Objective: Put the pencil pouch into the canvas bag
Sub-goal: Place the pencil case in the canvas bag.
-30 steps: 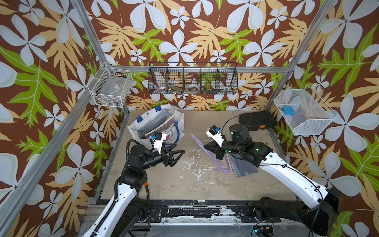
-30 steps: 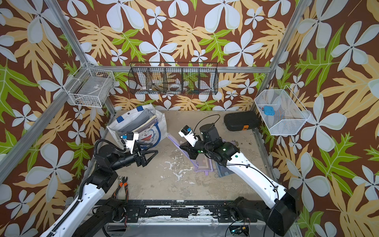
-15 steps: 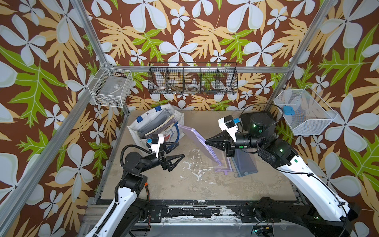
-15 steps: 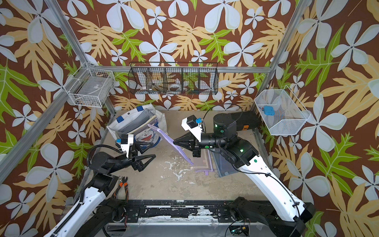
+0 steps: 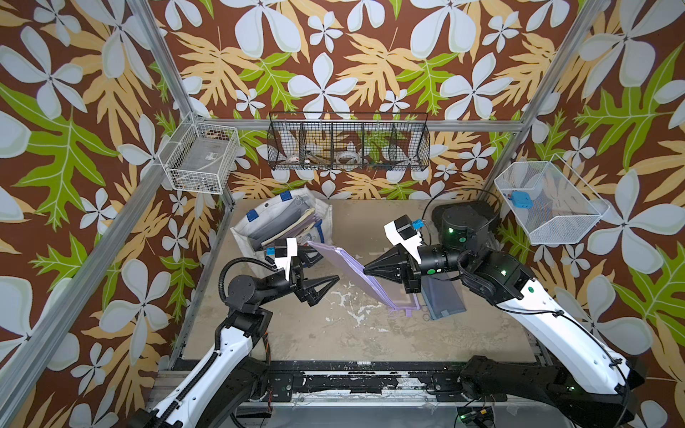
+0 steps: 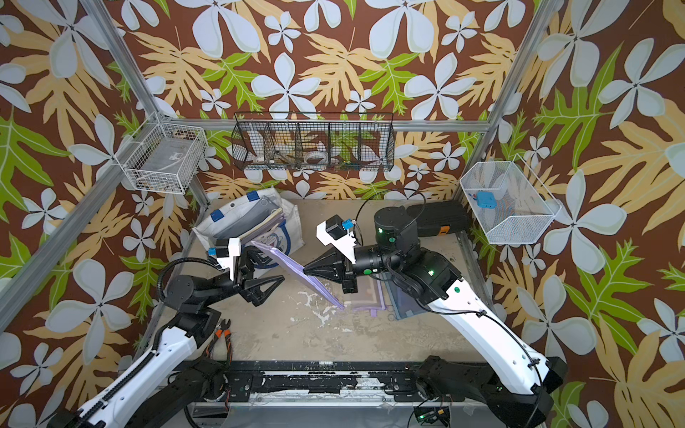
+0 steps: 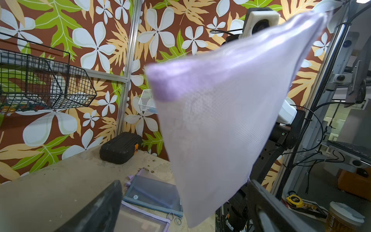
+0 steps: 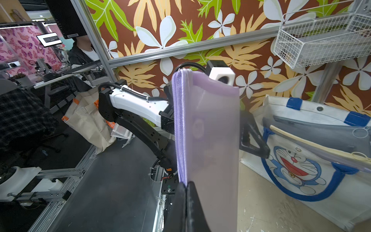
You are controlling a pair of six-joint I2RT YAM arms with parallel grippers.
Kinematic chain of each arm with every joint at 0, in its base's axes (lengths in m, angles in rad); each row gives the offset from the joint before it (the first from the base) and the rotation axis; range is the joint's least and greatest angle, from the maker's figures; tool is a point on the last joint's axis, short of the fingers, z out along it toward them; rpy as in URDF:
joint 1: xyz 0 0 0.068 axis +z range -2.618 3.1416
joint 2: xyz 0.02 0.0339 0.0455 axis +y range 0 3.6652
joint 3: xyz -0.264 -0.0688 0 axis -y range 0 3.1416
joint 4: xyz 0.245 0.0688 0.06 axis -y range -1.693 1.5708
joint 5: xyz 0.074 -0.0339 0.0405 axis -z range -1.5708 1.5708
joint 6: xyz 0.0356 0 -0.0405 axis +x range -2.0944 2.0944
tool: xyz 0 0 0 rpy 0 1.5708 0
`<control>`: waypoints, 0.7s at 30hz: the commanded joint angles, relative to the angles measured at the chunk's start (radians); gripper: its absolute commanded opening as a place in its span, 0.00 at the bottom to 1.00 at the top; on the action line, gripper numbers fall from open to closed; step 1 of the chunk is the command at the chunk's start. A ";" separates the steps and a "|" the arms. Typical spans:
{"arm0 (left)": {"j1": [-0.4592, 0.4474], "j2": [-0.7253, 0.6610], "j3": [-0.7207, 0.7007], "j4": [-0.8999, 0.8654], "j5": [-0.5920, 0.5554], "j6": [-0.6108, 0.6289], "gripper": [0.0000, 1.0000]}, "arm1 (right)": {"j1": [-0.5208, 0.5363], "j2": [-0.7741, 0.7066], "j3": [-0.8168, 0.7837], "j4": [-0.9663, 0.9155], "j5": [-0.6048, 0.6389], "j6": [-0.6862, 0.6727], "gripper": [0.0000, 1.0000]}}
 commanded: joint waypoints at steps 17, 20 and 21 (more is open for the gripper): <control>-0.084 0.046 0.022 0.198 0.049 -0.004 0.56 | 0.006 0.006 -0.002 0.052 -0.004 0.040 0.00; -0.084 0.038 0.019 0.195 0.057 -0.006 0.38 | 0.006 0.008 0.008 0.049 0.000 0.037 0.00; -0.084 0.037 0.017 0.195 0.056 -0.006 0.31 | 0.006 0.007 0.010 0.049 0.004 0.037 0.00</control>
